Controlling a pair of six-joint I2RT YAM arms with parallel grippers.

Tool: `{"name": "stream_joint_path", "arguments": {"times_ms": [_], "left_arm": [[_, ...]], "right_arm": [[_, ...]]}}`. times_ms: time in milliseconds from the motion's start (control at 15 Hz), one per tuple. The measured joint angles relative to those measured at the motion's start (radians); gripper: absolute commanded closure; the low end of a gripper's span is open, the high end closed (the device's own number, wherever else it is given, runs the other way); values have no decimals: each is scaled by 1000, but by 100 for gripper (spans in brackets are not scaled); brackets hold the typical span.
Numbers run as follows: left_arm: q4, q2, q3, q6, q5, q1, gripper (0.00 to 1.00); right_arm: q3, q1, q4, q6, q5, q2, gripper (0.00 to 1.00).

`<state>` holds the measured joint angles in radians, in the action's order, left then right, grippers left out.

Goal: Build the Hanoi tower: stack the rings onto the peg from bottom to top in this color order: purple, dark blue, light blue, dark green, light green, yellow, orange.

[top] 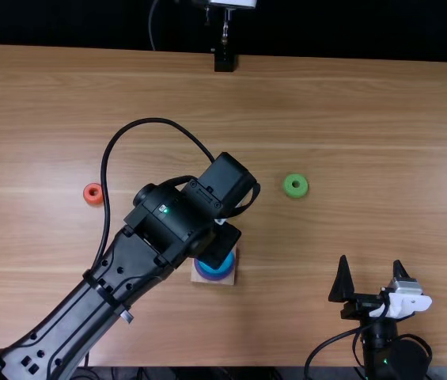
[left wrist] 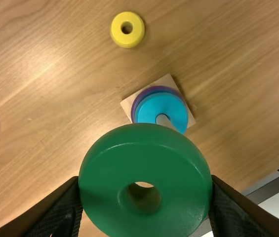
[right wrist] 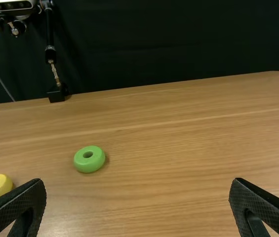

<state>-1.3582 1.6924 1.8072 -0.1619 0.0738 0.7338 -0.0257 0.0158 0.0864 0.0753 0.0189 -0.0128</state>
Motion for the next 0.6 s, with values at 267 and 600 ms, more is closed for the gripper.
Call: {"name": "stream_joint_path", "arguments": {"times_ms": [267, 600], "left_arm": [[1, 0, 0, -2, 0, 7, 100], [1, 53, 0, -3, -1, 40, 100]], "right_arm": [[0, 0, -1, 1, 0, 0, 0], [0, 0, 0, 0, 0, 0, 0]]}}
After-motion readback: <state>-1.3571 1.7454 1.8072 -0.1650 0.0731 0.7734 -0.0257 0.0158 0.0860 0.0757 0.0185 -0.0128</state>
